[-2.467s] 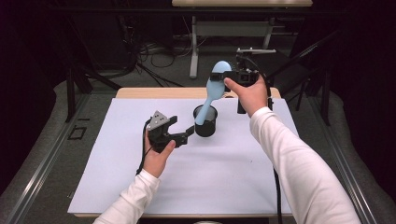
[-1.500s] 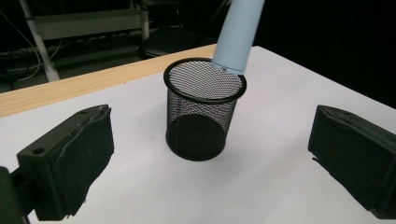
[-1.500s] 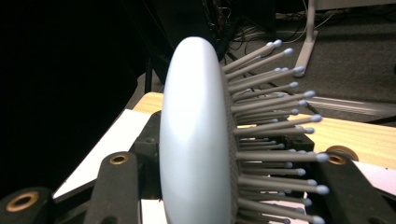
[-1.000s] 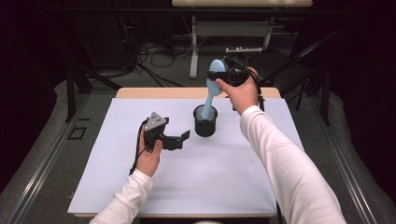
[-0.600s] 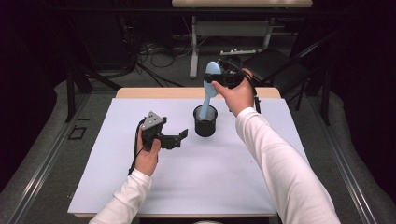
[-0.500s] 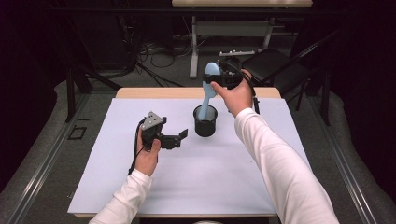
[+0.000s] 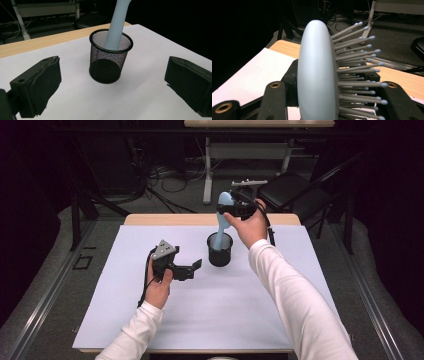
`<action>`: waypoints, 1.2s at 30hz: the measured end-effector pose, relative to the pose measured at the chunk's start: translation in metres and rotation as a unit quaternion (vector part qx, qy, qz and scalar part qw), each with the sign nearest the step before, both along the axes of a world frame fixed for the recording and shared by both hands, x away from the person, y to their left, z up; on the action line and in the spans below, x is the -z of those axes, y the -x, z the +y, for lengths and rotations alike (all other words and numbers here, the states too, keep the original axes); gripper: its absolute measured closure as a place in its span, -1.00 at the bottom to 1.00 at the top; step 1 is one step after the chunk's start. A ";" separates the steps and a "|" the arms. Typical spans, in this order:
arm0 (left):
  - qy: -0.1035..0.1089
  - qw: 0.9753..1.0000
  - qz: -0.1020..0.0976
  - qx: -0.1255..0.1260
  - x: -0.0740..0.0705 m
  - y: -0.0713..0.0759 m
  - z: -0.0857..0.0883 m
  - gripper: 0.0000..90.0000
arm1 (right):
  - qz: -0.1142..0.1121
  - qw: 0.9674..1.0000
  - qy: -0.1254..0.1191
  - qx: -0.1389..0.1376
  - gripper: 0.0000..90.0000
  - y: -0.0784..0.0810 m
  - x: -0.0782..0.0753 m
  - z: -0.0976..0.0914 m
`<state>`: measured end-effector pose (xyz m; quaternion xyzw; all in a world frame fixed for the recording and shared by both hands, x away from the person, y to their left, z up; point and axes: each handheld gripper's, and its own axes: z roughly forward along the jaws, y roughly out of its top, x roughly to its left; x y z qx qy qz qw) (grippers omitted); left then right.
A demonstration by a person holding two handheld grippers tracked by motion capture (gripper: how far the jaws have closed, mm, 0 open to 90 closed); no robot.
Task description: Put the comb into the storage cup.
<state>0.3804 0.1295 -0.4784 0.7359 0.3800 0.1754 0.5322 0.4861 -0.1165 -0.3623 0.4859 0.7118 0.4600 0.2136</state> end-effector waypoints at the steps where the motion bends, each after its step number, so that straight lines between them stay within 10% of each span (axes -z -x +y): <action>1: 0.000 1.000 0.001 -0.001 0.000 0.000 0.000 -0.98 | -0.001 1.000 0.001 -0.001 0.04 0.000 0.001 0.000; 36: 0.008 1.000 0.001 -0.005 0.000 -0.001 0.003 -0.98 | -0.006 0.999 0.044 -0.001 0.04 -0.003 0.041 0.013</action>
